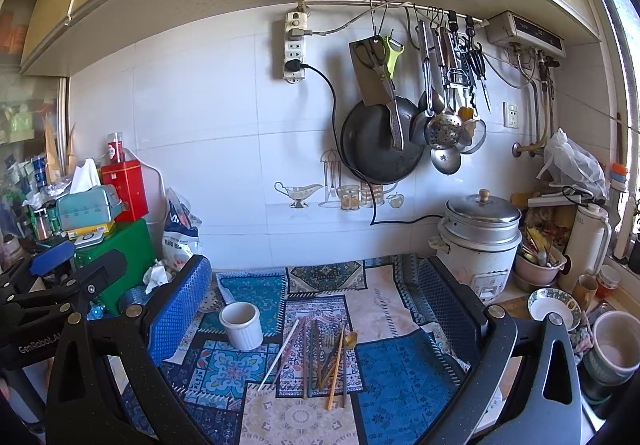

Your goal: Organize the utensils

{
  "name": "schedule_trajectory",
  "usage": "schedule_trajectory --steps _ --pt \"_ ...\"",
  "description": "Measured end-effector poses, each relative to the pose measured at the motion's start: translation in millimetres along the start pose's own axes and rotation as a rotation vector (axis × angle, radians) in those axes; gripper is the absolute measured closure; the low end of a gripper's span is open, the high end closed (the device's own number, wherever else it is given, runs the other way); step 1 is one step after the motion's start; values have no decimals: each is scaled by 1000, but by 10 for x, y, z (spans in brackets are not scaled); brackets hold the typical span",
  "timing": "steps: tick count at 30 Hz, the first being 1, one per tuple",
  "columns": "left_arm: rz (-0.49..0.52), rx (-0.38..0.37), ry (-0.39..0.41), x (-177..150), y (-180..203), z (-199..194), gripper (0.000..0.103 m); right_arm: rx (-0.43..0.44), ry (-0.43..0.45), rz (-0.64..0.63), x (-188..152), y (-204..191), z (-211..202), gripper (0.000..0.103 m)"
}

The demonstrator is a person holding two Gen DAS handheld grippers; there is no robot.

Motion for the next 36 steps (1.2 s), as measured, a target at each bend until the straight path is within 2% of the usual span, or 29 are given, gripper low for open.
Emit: schedule_trajectory --steps 29,36 --pt "3 1 2 13 11 -2 0 -3 -2 0 -11 -10 7 0" --pt "9 5 -10 30 64 97 0 -4 -14 8 -44 46 84 0"
Point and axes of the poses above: each gripper's, at about its wrist camera, not at the fingertips, and z roughly the way its jaws point, y to its right, x to its top, the point moved 1 cm from there along z, roughly the way its jaws point, and after that the axes turned 8 degrees about y, right-handed, at the moved point
